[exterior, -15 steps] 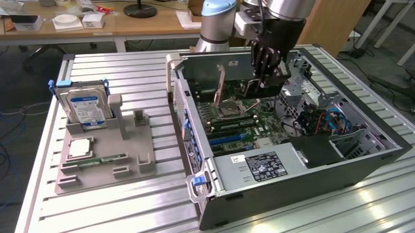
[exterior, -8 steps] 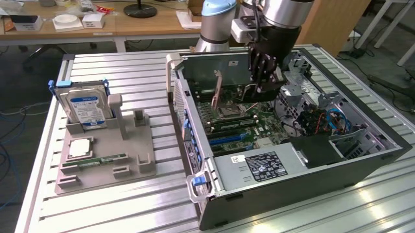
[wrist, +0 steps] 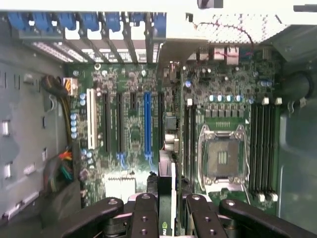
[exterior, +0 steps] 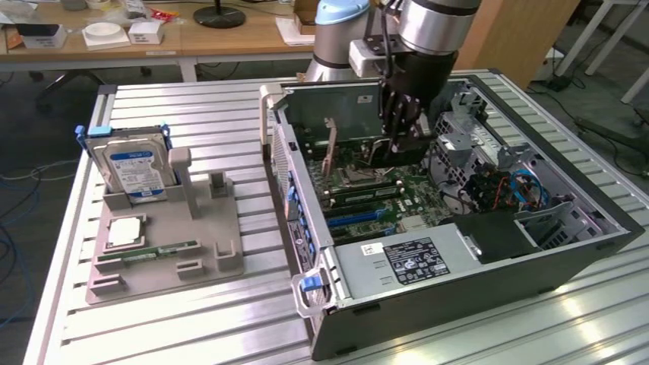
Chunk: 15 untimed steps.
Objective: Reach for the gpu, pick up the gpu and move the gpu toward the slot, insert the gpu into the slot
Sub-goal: 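Insert the gpu into the slot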
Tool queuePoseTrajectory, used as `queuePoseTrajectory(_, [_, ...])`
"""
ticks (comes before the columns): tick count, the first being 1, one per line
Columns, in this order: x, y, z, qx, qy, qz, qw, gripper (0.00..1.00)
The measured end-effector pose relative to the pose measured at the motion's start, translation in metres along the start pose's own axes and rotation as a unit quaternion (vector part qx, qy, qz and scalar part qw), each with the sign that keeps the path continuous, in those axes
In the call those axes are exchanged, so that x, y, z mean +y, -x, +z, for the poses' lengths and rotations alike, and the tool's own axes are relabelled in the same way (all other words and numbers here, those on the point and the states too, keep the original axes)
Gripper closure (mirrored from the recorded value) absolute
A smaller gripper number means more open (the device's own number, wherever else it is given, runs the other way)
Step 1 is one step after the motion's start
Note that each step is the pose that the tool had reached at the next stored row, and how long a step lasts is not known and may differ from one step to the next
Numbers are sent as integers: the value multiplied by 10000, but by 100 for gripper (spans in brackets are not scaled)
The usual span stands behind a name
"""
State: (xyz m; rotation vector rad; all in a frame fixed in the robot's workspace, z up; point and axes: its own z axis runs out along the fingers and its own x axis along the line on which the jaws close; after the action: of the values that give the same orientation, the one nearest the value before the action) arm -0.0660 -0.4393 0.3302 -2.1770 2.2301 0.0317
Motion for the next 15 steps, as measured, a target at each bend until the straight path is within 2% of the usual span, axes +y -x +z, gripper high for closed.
queuePoseTrajectory(2, [9, -19, 24, 0, 0, -2, 10000, 73])
queuePoseTrajectory(8, [13, -174, 72, -1, 0, -1, 10000, 73])
queuePoseTrajectory(15, [97, -191, 188, -2, 0, 0, 10000, 73])
